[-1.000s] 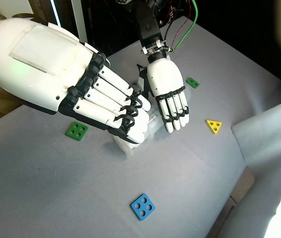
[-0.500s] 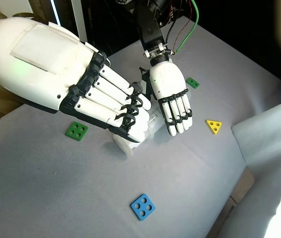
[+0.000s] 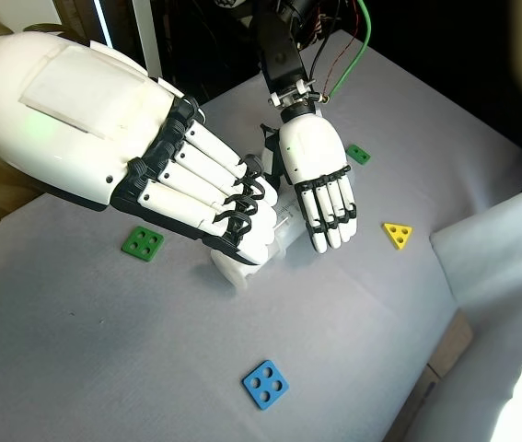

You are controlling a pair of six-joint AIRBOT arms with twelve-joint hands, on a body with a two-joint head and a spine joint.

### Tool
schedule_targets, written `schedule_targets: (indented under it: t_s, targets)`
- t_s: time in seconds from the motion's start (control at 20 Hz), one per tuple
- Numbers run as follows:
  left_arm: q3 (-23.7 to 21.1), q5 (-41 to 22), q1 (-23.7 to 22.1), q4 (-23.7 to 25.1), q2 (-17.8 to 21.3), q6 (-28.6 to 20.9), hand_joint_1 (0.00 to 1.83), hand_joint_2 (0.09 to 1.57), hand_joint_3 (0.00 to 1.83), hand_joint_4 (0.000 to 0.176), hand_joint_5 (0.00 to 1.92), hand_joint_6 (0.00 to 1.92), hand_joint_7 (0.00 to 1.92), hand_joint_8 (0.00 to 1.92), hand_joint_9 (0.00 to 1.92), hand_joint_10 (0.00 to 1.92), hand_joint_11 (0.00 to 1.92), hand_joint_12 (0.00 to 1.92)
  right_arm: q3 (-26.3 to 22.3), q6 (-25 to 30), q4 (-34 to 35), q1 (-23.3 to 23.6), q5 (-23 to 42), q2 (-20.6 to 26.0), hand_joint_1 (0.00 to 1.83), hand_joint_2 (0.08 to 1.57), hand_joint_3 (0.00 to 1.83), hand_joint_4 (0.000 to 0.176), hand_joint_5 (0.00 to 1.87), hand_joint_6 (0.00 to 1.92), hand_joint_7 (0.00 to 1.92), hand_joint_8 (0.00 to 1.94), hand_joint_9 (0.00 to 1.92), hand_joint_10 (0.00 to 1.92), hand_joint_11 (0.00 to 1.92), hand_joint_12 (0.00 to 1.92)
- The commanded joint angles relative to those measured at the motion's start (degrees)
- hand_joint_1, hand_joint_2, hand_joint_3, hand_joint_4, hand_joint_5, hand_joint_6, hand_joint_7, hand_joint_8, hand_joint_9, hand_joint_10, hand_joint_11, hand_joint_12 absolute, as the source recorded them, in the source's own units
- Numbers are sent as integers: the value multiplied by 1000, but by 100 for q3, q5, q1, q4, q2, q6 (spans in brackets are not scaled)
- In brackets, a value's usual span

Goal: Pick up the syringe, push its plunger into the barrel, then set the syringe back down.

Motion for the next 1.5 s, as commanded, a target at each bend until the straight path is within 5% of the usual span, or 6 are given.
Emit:
schedule_targets:
  t_s: [0.0, 0.25, 0.3, 0.35, 0.4, 1.45]
  targets:
    - [60, -177, 79, 166, -7, 148, 1151, 887, 0, 0, 151, 4, 165, 3, 177, 6, 0, 556, 7, 5, -8, 59, -58, -1, 0, 1238, 0, 0, 235, 1, 200, 1, 140, 3, 0, 330]
    - [47, -178, 137, 166, -11, 134, 1206, 1030, 3, 0, 728, 12, 807, 13, 786, 30, 456, 684, 7, 5, -8, 60, -58, -1, 0, 1234, 0, 0, 227, 2, 187, 1, 133, 2, 0, 314]
    - [47, -179, 153, 163, -16, 131, 1228, 1098, 0, 0, 838, 907, 1046, 631, 979, 30, 546, 752, 7, 5, -8, 61, -58, -1, 0, 1234, 0, 0, 228, 1, 194, 2, 143, 4, 0, 347]
    - [47, -179, 159, 163, -18, 131, 1348, 1105, 0, 0, 919, 974, 1070, 729, 942, 944, 624, 852, 7, 5, -8, 61, -58, -1, 0, 1235, 0, 0, 218, 0, 194, 1, 141, 3, 0, 354]
    - [39, -179, 168, 161, -19, 131, 1375, 1087, 0, 0, 980, 925, 1099, 714, 946, 1099, 657, 912, 7, 5, -8, 62, -58, -2, 0, 1236, 0, 0, 215, 0, 191, 0, 139, 2, 0, 354]
    - [-398, 222, -197, -156, 596, -736, 1383, 1088, 0, 0, 959, 974, 1100, 733, 935, 1183, 692, 1171, 8, 192, -7, 170, -207, 28, 5, 1251, 3, 0, 176, 0, 145, 0, 96, 0, 0, 222]
